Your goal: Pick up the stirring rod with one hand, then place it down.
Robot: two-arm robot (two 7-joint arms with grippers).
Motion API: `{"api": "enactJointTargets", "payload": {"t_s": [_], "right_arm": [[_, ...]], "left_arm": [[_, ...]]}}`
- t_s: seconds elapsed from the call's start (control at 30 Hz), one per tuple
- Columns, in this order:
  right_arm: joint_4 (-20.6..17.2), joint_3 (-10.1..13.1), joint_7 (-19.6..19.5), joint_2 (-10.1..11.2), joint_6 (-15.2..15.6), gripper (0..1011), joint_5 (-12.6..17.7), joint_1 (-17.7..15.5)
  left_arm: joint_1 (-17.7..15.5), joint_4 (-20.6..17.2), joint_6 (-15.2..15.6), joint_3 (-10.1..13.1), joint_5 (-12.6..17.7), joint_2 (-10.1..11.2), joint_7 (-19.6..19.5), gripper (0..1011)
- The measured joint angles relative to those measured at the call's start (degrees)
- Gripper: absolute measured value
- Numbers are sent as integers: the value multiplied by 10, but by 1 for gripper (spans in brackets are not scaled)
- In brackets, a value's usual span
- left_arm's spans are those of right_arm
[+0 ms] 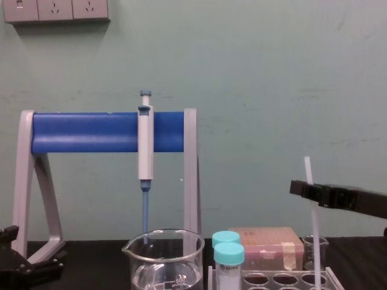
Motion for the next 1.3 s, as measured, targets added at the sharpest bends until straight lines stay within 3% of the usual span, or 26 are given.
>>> {"api": "enactJointTargets", "payload": {"t_s": [0.47,0.73,1.13,1.3], "right_arm": [[-95,0,-42,20,-11,75,-28,-21],[-130,0,-65,24,-38,75,-64,-25],[-143,-3,-110,22,-101,75,-155,-35],[-140,0,-116,20,-116,75,-172,-40]], "left_arm": [[0,0,0,0,0,0,0,1000],[0,0,0,0,0,0,0,1000],[0,0,0,0,0,0,0,1000],[0,0,0,0,0,0,0,1000]]}}
